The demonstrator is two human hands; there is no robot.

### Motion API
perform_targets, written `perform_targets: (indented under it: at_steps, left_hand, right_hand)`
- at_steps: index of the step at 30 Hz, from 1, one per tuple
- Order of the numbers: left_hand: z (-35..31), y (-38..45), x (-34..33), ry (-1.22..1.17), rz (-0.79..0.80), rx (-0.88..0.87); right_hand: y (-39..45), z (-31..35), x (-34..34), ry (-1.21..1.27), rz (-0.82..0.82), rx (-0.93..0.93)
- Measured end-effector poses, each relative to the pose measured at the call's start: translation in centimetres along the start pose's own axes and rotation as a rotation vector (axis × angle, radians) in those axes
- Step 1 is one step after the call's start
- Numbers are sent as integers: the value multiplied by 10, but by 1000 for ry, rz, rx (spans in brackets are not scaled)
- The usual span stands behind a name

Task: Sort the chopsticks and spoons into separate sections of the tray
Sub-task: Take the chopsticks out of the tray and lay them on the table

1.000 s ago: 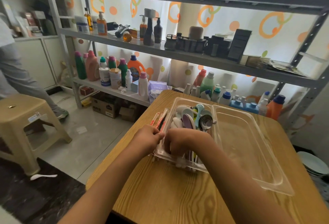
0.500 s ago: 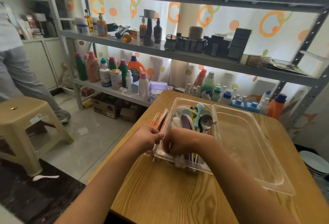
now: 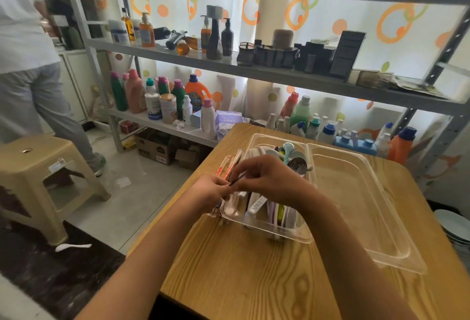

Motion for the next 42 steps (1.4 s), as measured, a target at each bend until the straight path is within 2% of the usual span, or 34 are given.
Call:
perform_targets:
  at_steps: [8, 14, 18, 22, 26, 29, 35, 39, 42]
  left_hand:
    - [4, 3, 0, -35, -15, 10]
    - [4, 1, 0, -45, -71, 3]
    - [2, 0, 1, -14, -187, -97]
    - [0, -4, 0, 4, -196, -184]
    - [-10, -11, 4, 100, -279, -353]
    - [-22, -17, 4, 84, -289, -485]
    - [-36, -26, 2, -14, -184, -576]
    - [-41, -30, 7, 1, -266, -640]
    - [-38, -29, 14, -28, -330, -625]
  right_hand:
    - [6, 29, 31, 89, -346, 176]
    - [11, 26, 49, 317, -560, 103]
    - [9, 22, 58, 331, -722, 65]
    - [-2, 29, 71, 316, -858, 77]
    - [-13, 31, 82, 388, -944, 91]
    - [-14, 23, 83, 483, -993, 40]
    - [-17, 16, 90, 711, -1061, 25]
    - [-18, 12, 92, 788, -1047, 42]
    - [-14, 4, 87, 767, -991, 8]
Point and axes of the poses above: each hand's wrist, its own y-axis towards the middle knuckle, its own x-axis out of the back of the hand, z = x × y, the point moved 6 cm from there along y, towards the middle knuckle, and after that the axes turned 1 degree about y, right-handed, at the moved point
